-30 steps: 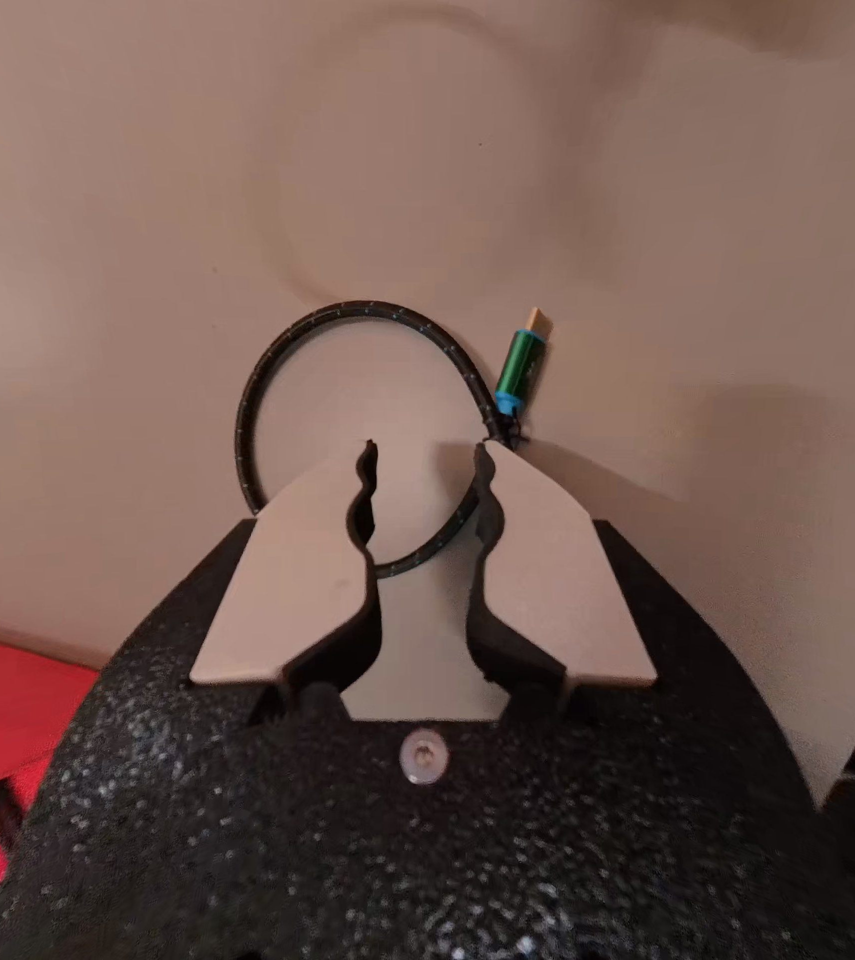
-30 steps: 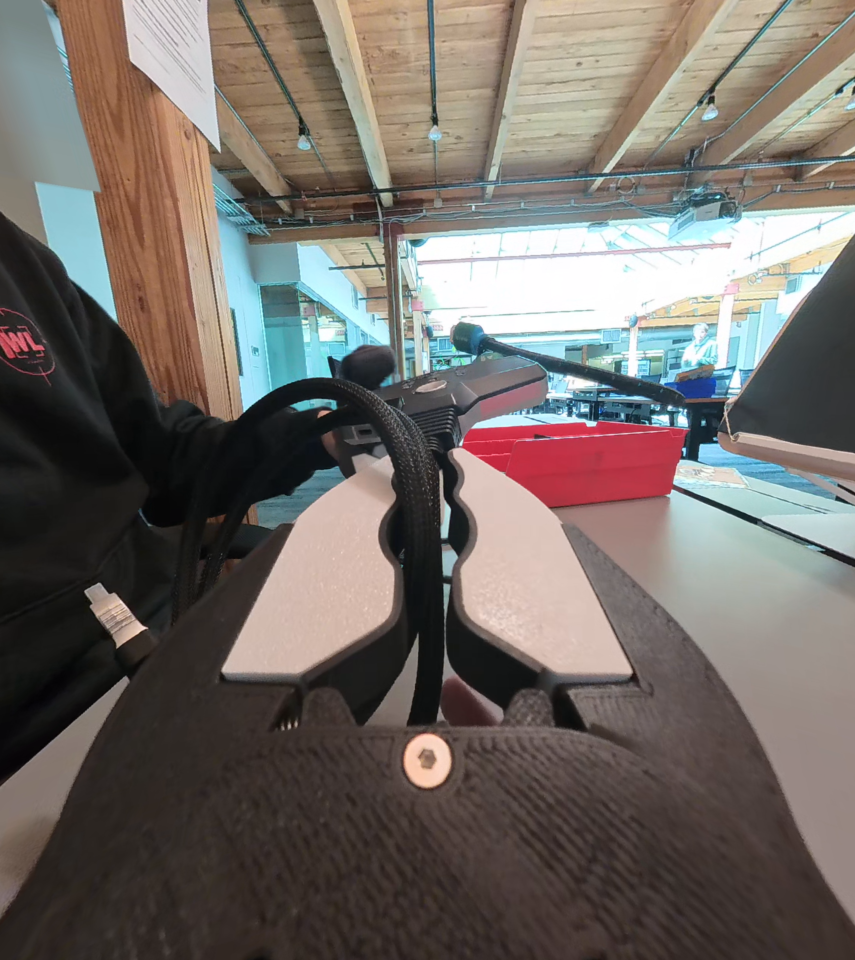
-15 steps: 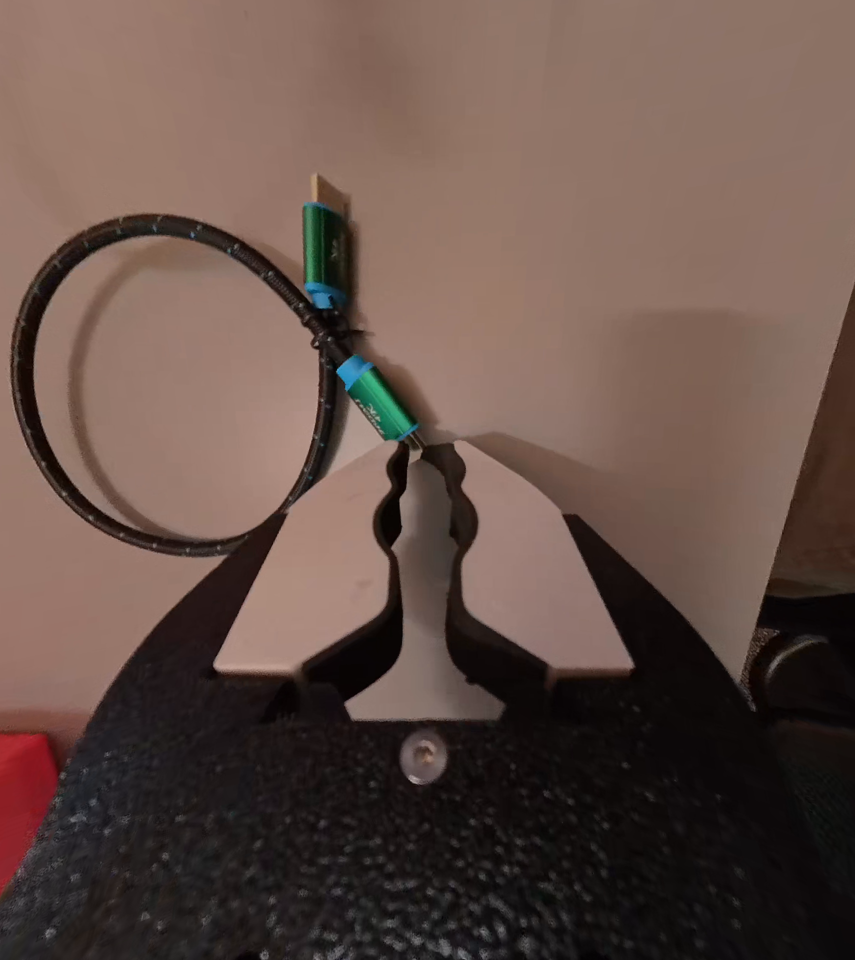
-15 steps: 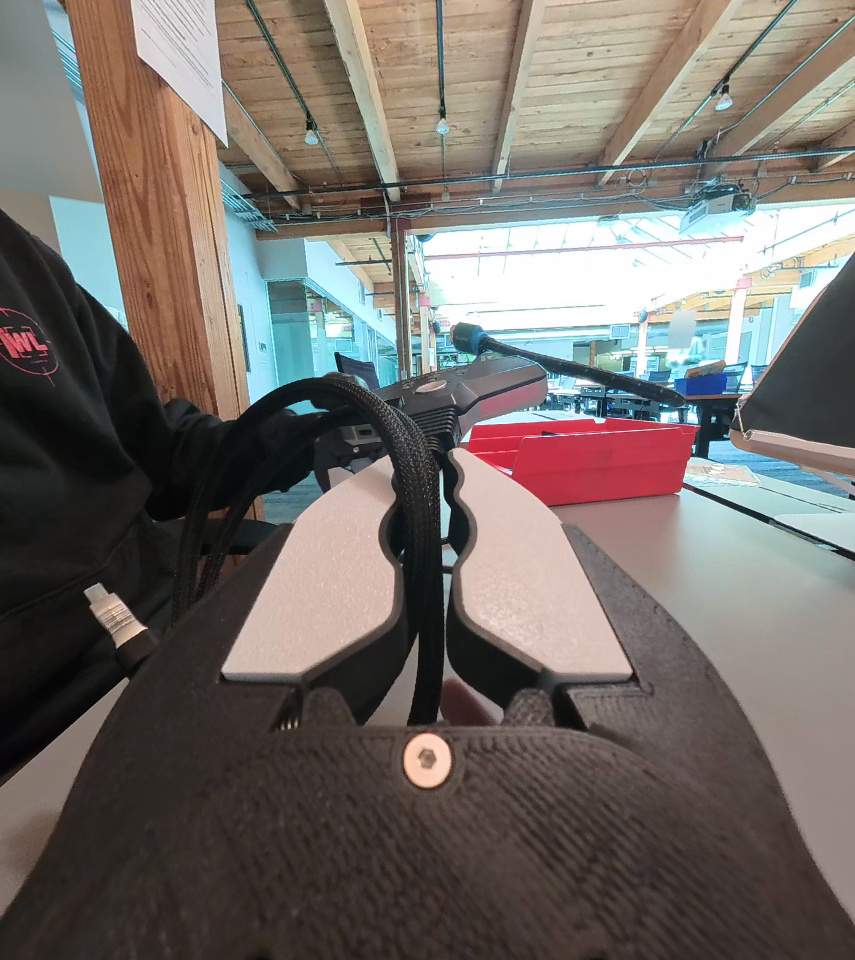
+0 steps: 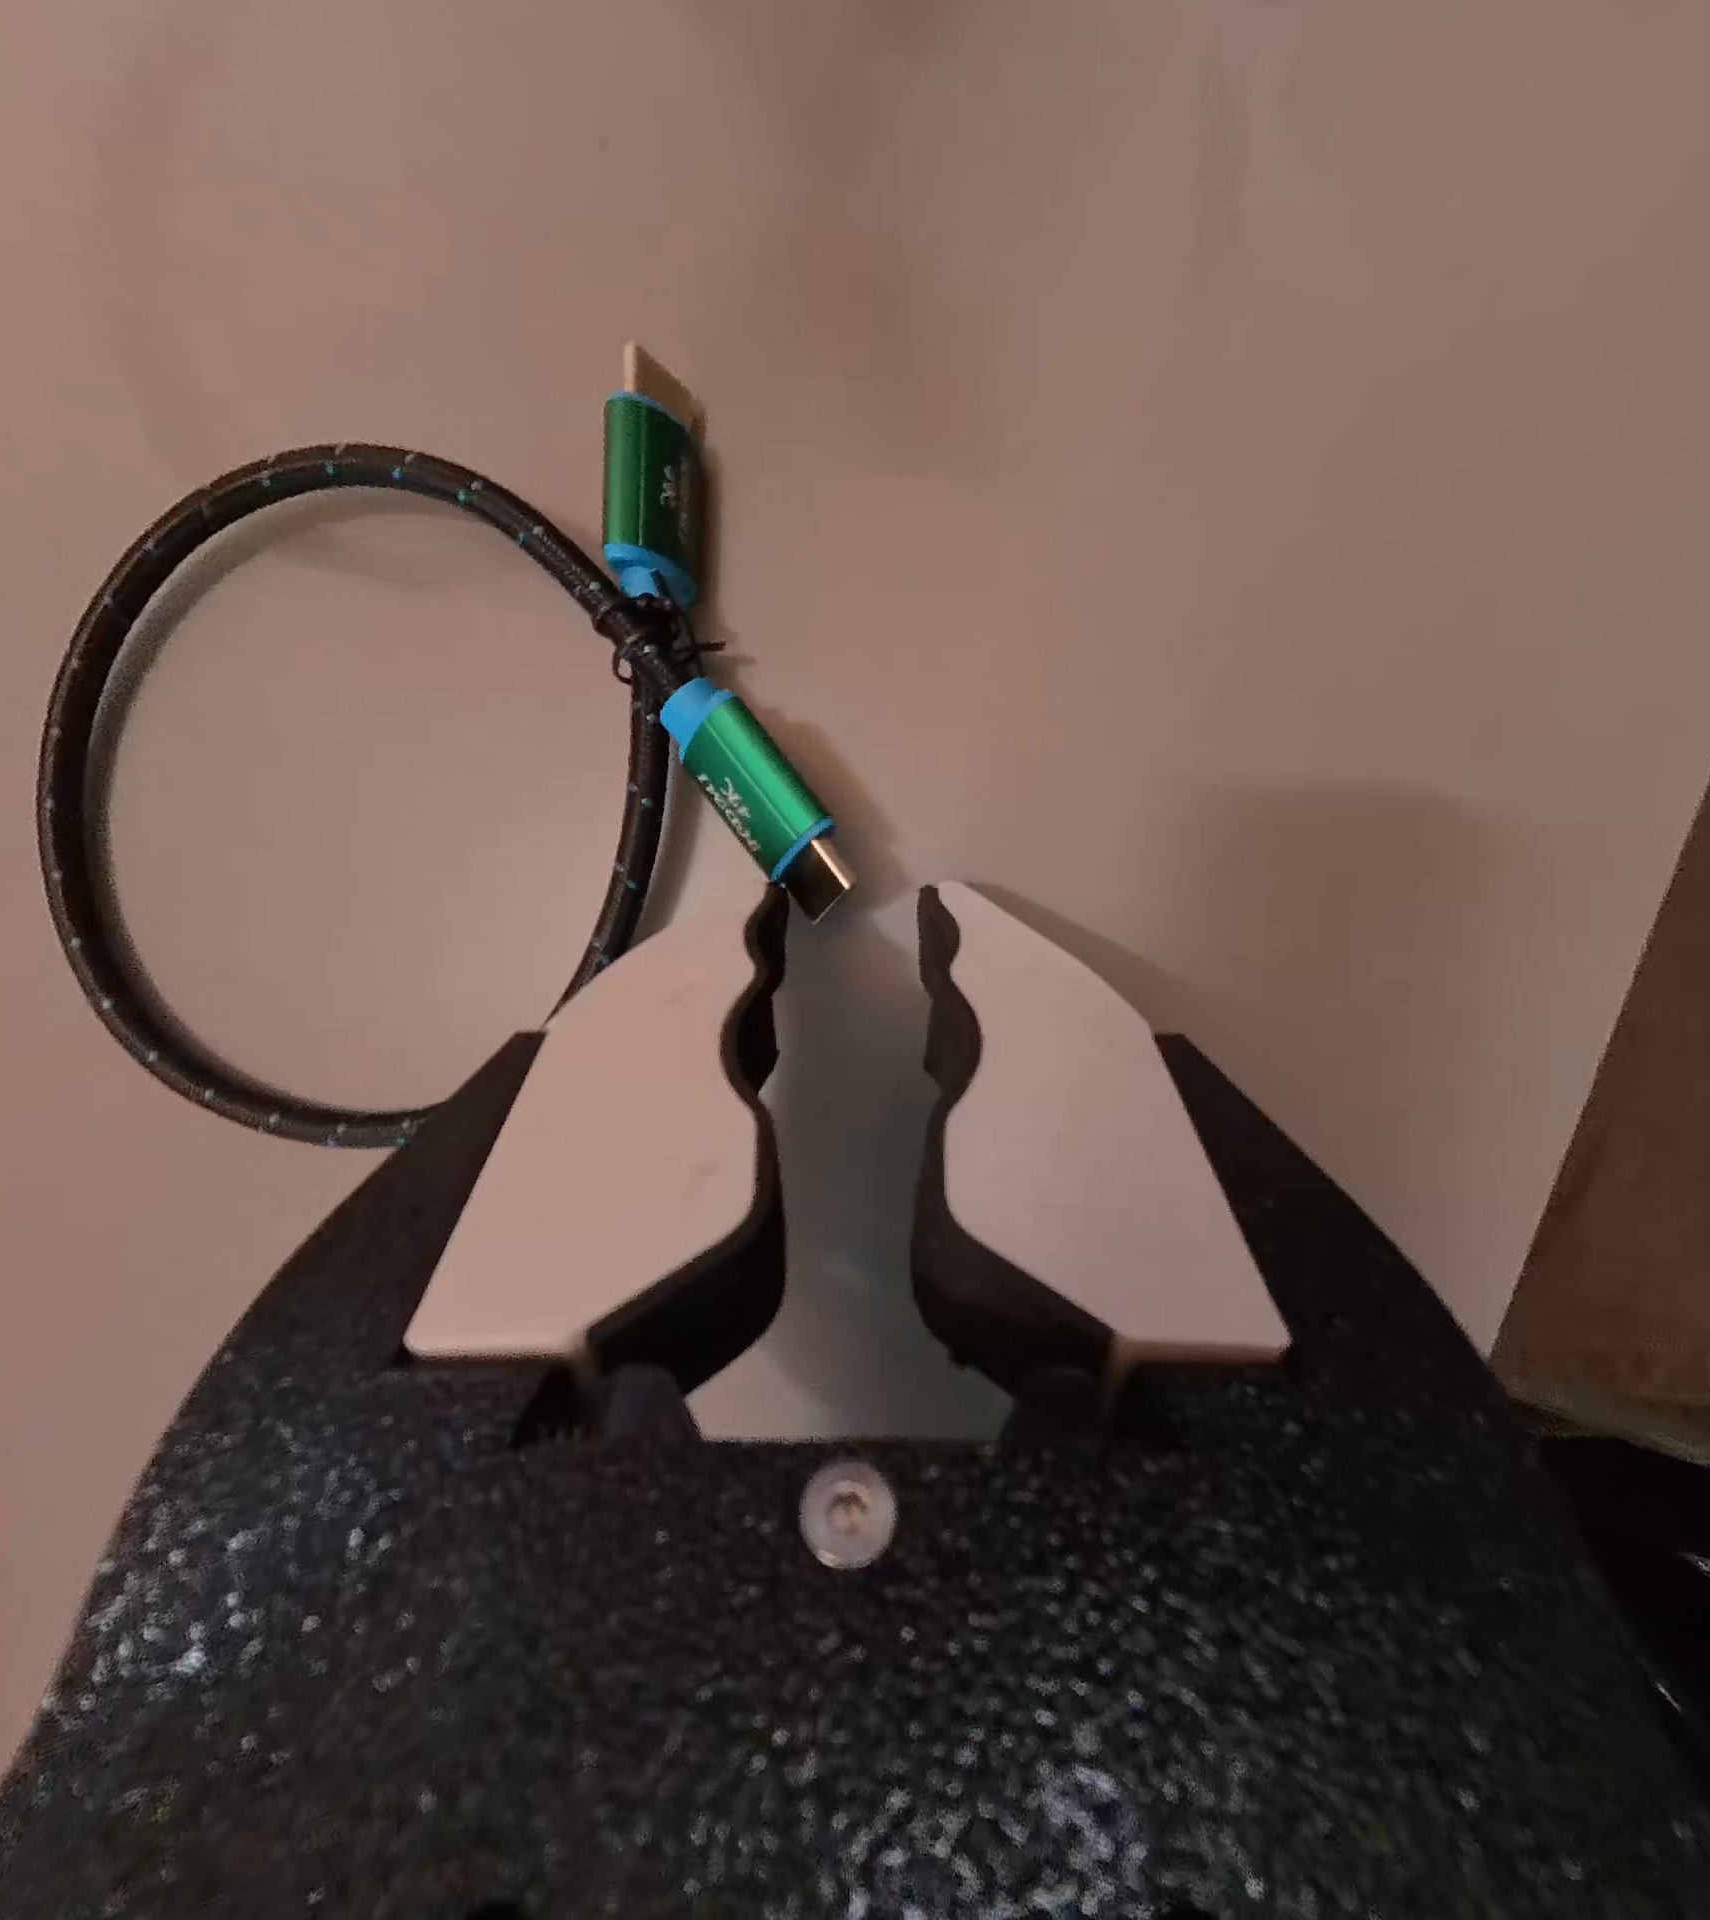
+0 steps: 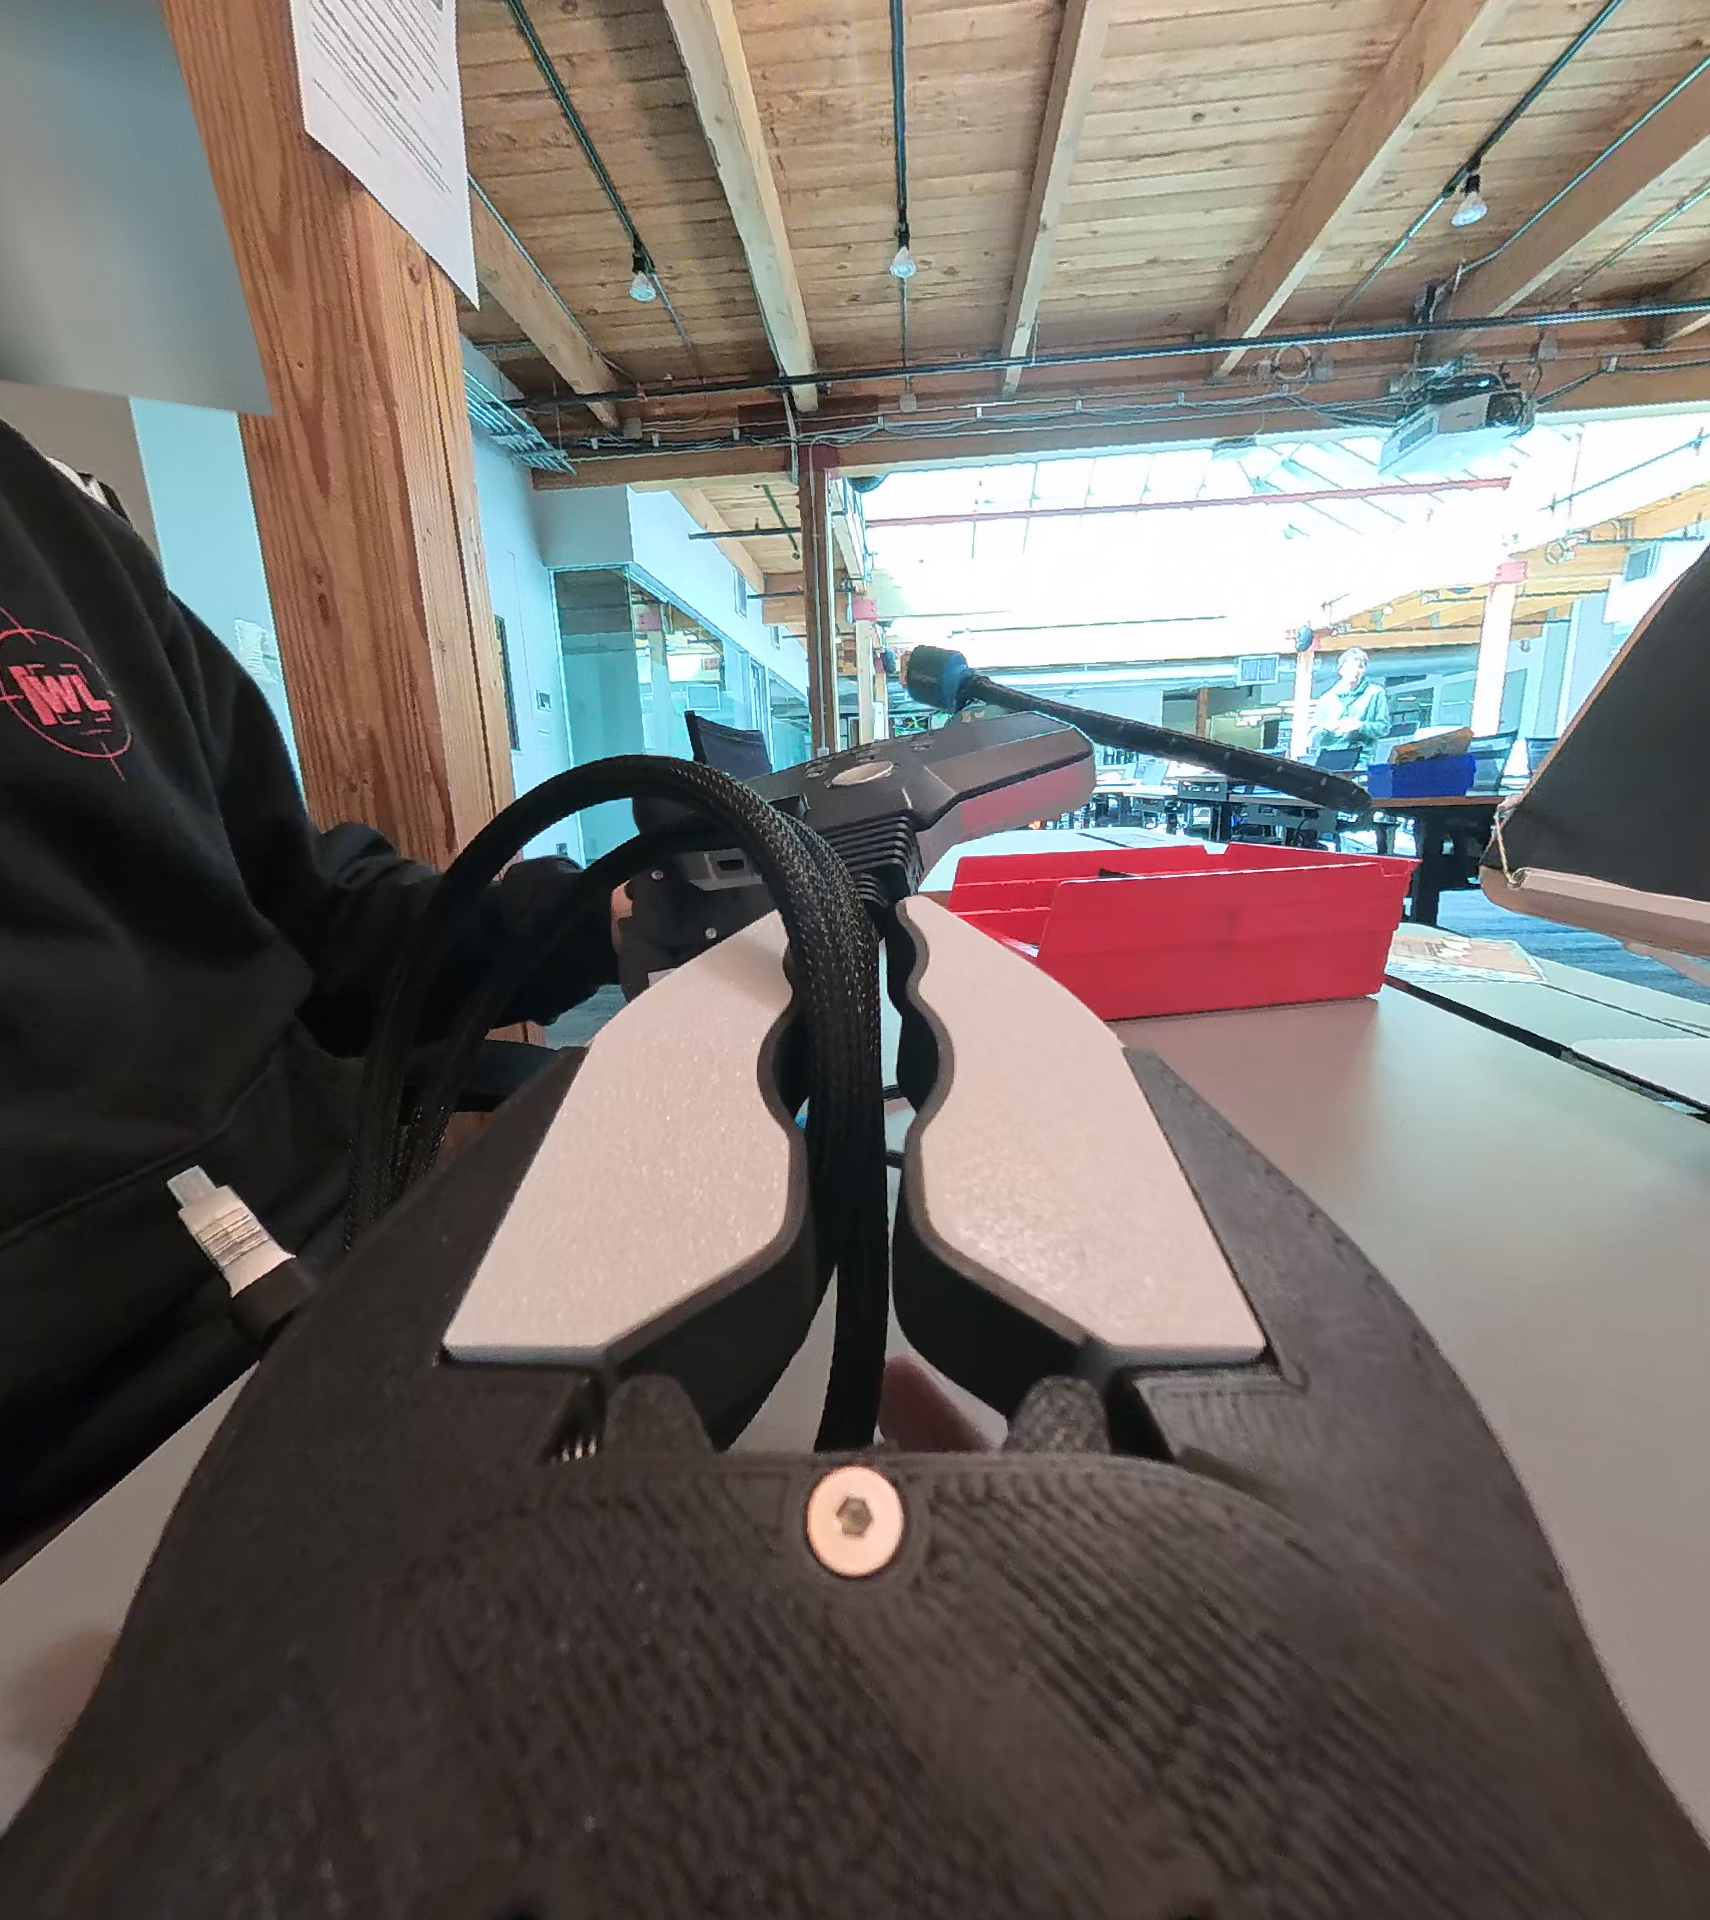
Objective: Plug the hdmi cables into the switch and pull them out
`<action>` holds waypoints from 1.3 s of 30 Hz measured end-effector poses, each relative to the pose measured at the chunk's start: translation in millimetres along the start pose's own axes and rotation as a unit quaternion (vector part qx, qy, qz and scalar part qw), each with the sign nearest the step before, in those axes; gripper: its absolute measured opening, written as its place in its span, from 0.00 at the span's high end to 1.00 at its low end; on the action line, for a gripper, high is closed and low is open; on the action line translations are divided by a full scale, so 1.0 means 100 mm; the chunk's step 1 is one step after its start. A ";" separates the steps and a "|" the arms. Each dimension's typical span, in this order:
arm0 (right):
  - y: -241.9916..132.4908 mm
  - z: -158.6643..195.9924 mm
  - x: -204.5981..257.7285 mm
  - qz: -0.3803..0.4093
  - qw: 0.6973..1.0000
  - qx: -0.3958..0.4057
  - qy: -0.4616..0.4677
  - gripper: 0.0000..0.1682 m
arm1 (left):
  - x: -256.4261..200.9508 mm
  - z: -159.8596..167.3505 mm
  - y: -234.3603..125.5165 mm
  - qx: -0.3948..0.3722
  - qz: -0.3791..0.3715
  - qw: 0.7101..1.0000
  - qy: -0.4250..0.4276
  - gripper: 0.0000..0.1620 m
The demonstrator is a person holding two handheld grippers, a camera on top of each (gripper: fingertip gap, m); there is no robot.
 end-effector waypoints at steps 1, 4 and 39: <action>0.00 0.00 0.00 0.000 1.000 0.001 0.000 0.93 | -0.01 -0.02 0.01 -0.005 0.000 1.000 0.003 0.85; 0.01 0.01 0.00 -0.001 1.000 0.004 0.001 0.93 | -0.03 -0.05 0.03 -0.009 -0.002 1.000 0.006 0.83; -0.10 -0.03 -0.01 0.003 1.000 -0.003 -0.002 0.93 | 0.30 -0.89 0.44 0.142 0.067 0.803 0.575 0.75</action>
Point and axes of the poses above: each gripper's, where its closed fingertips meet, y out along the fingers, z out of its underside, x = y × z across the jaws, the point moved 6 cm from there along -y, back along the fingers, and after that the axes turned 5 degrees about y, right-handed, at the moved point
